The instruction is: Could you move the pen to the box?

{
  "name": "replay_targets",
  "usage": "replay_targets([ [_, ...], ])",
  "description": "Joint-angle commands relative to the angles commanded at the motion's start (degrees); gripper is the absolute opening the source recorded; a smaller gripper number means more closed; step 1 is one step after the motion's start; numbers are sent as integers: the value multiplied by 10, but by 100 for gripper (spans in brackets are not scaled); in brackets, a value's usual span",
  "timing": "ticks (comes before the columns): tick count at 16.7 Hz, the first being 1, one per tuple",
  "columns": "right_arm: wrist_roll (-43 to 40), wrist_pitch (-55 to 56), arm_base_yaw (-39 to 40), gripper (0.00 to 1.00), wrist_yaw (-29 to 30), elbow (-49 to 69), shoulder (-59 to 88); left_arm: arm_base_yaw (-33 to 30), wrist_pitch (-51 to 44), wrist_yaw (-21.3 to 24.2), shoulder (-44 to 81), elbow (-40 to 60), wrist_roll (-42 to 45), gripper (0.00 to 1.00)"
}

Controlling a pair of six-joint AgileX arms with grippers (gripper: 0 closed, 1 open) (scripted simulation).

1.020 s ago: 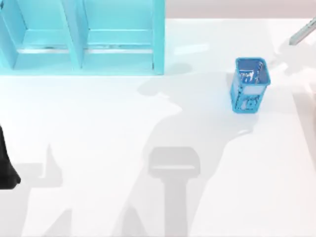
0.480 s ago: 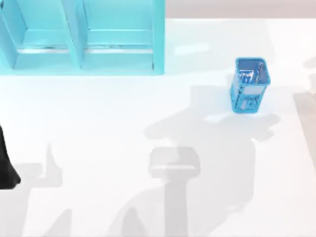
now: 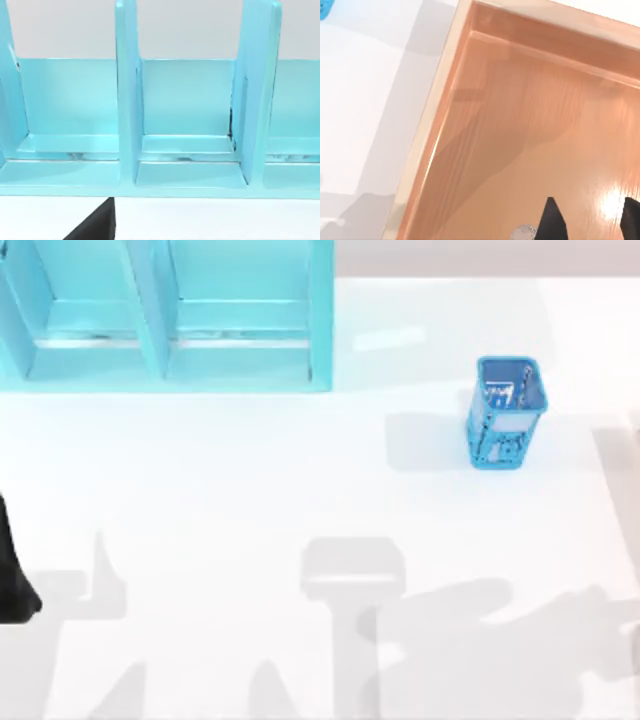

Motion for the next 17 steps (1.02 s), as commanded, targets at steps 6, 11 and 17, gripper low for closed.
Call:
replay_targets([
  [6, 6, 25, 7, 0, 1, -21, 4, 0, 0, 0, 0, 0, 0, 100],
  [11, 22, 137, 24, 0, 11, -115, 12, 0, 0, 0, 0, 0, 0, 100],
  [17, 26, 155, 27, 8, 13, -133, 14, 0, 0, 0, 0, 0, 0, 100],
])
